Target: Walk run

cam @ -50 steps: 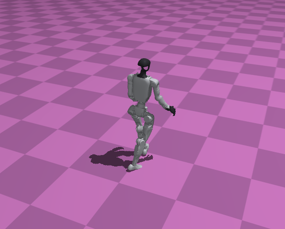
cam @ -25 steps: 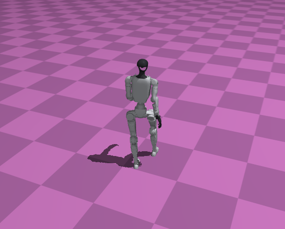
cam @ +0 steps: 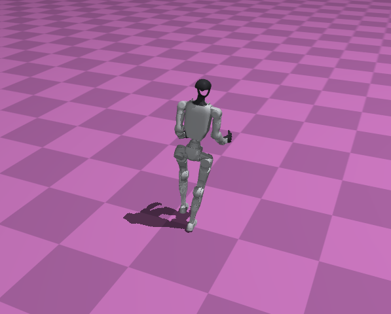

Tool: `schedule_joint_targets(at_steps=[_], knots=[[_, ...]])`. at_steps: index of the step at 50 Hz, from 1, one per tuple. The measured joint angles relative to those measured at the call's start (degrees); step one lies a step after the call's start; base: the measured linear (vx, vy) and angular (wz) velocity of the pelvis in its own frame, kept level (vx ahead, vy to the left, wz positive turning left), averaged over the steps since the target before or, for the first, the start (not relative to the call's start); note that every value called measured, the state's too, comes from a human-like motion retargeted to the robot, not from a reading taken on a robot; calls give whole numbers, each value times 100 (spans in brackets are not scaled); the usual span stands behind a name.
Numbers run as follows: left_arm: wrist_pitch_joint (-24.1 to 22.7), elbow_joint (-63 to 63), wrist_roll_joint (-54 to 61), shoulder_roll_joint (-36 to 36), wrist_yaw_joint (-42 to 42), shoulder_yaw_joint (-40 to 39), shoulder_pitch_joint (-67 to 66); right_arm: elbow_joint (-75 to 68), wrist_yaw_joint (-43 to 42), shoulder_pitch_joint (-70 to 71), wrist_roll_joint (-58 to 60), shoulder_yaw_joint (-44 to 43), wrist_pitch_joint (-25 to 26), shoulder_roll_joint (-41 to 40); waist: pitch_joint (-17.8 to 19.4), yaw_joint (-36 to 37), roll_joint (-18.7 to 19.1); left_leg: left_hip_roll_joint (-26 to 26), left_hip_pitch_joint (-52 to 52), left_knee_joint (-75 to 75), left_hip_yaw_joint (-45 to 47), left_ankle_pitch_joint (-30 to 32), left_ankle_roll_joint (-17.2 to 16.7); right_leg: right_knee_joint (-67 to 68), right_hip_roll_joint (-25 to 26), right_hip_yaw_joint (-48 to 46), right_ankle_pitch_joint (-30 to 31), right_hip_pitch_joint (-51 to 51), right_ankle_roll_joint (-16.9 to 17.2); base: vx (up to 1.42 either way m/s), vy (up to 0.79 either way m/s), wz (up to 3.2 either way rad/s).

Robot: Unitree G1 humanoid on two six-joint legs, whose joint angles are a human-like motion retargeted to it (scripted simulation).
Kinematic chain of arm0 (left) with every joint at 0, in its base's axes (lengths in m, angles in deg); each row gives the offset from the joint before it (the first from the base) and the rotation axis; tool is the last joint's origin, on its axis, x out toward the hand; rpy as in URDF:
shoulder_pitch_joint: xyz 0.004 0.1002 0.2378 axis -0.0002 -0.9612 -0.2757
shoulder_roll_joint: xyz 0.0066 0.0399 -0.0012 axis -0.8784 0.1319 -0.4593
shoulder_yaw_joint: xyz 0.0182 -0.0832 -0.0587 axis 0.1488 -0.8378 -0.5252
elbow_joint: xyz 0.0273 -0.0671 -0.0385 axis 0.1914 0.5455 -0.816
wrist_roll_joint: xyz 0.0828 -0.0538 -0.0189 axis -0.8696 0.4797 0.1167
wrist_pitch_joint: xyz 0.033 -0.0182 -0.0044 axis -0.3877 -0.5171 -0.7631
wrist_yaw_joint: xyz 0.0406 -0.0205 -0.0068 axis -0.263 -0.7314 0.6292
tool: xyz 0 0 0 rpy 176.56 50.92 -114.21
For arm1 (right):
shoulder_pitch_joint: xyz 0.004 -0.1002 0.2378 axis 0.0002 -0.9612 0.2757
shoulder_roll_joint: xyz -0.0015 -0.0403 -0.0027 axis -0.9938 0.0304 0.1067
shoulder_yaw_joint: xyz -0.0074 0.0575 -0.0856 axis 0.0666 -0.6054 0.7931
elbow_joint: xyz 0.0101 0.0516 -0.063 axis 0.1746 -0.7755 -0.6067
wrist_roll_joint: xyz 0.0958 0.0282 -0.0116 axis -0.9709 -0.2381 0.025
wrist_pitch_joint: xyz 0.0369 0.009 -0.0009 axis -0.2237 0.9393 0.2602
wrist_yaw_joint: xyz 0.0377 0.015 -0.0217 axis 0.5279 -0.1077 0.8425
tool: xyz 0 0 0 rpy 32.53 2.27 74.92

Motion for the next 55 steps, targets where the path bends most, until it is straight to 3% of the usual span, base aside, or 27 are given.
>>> schedule_joint_targets(at_steps=[3,5,7,8,9,10,12,13,15,17,18,22,25,26,28,30,32,33,35,38,41,44,47,50,52,53,55], knots=[[27,-217,-73,-75,11,-36,13,364,102,75,43,219,32,190,107,455,-66,-44,35,-1740,215,-469,346,-235,165,14,508,607,126,118,-29,-113],[50,-361,-147,-104,-61,-2,50,508,233,33,133,323,103,293,140,606,-165,-226,111,-2363,-117,-671,150,-201,168,-18,824,946,193,135,-24,-64],[53,-480,-236,-121,-139,35,87,565,358,-136,232,361,160,310,117,657,-204,-239,236,-2371,-27,-153,512,118,256,-19,1339,1165,382,126,-22,-32],[46,-527,-271,-117,-158,58,103,583,412,-271,281,357,156,295,71,673,-227,-249,317,-2246,174,-170,863,369,257,-89,1754,1214,590,153,-20,-5],[36,-550,-283,-106,-173,92,120,597,450,-458,353,341,123,252,27,600,-241,-267,413,-2016,122,-341,962,749,317,-115,2247,1191,882,167,-16,28],[23,-560,-285,-92,-186,132,137,609,480,-670,438,319,77,194,-15,482,-250,-289,517,-1735,-57,-589,935,1192,406,-120,2779,1134,1216,133,-16,77],[34,-457,-118,-106,-147,74,501,577,337,-1031,594,290,37,11,227,66,-378,-803,595,-1113,-1066,-1104,748,3354,393,-207,3020,458,1867,99,-26,99],[93,-362,-21,-131,-83,108,700,528,160,-1216,573,270,69,-100,308,8,-456,-735,812,-930,-649,-1383,753,4292,181,-410,3020,158,2118,110,-39,51],[152,-210,107,-258,-72,229,1034,471,32,-1589,288,282,-7,-428,226,109,-97,-177,1306,-1253,-559,-1642,669,4230,537,-678,3020,-310,1998,120,-46,-25],[143,-64,182,-312,-123,287,1330,578,342,-2026,-304,284,-249,-560,237,118,65,65,1641,-1415,-536,-1745,516,4327,687,-607,2277,-923,1656,105,-37,-13],[138,-31,210,-305,-162,311,1419,649,545,-2242,-571,240,-352,-582,254,26,155,42,1831,-1587,-648,-1710,500,4313,654,-585,1848,-1203,1680,112,-29,40],[38,-295,316,-232,-405,539,1420,1050,879,-2862,-1125,113,-577,-338,294,-597,553,85,2658,-2392,-690,-1316,355,3410,-145,-899,558,-2163,1752,111,-22,74],[-10,-633,348,-213,-302,511,1122,1446,864,-3061,-1010,64,-657,-121,252,-1047,620,-12,3192,-2720,-624,-836,52,1992,-771,-1226,58,-2595,1277,120,-38,36],[2,-716,406,-223,-234,470,1014,1573,826,-3029,-905,68,-640,-109,226,-1143,632,-4,3347,-2753,-581,-651,-107,1537,-760,-1068,-200,-2658,1078,120,-43,4],[38,-823,565,-276,-68,415,824,1820,706,-2887,-681,73,-576,-145,157,-1243,671,37,3612,-2710,-507,-159,-433,815,-632,-575,-329,-2685,857,119,-42,-5],[84,-832,733,-370,81,444,665,2047,519,-2702,-487,51,-534,-250,101,-1328,654,74,3778,-2286,-581,626,-775,696,-572,-376,694,-2550,649,111,-37,10],[78,-787,712,-501,255,296,465,2090,136,-2468,-295,268,-568,-358,62,-1321,637,91,3574,-1159,-720,1732,-1139,1237,-520,-598,-279,-2308,235,128,-63,-18],[43,-753,613,-527,344,225,343,2000,-107,-2293,-244,397,-589,-397,83,-1332,612,92,3365,-410,-865,2257,-1282,1371,-240,27,-561,-2156,213,151,-75,-19],[27,-639,397,-425,404,123,253,1700,-324,-1709,-327,506,-669,-427,196,-1254,632,90,2707,1400,-1314,2852,-1501,1648,-357,-576,-824,-1805,220,142,-58,-19],[-25,-529,251,-175,228,162,187,1773,36,-1147,-766,797,-744,-310,31,-1121,449,-23,1784,1989,-951,1983,-959,1271,-410,-516,-903,-1260,234,119,-36,-7],[-124,-582,178,-109,161,197,76,2053,284,-783,-884,805,-736,-116,98,-596,195,-110,811,1757,-646,982,-488,702,-245,-320,-384,-711,277,111,-40,-87],[-122,-649,115,-186,232,222,49,2369,259,-687,-704,862,-695,136,189,28,-137,-149,177,332,-109,296,20,242,-257,-415,538,-164,510,116,-43,-115],[-109,-709,-7,-327,201,240,151,2638,293,-792,-502,877,-543,291,268,469,-207,-359,53,-1689,28,-285,486,-72,26,-249,1382,412,684,115,-33,-73],[-82,-891,-144,-419,-9,285,253,2640,504,-972,-416,952,-353,337,289,383,-311,-549,288,-2795,211,-674,543,-90,127,-600,2093,994,896,131,-32,14],[-9,-1088,-176,-473,-143,287,279,2489,781,-1195,-398,1049,-231,309,238,320,-315,-559,484,-2569,465,17,1119,471,324,-512,2706,1162,1224,172,-40,17],[-3,-1179,-181,-488,-167,299,243,2399,979,-1392,-374,1055,-209,285,213,163,-438,-738,668,-2196,362,-571,1307,1215,364,-415,2941,1051,1474,171,-37,65],[-34,-1211,-48,-468,-156,141,485,2083,1406,-1594,-275,936,-207,271,423,-327,-751,-1655,567,-1248,-1321,-1120,1033,3481,224,-232,3020,503,2069,147,-30,93]])
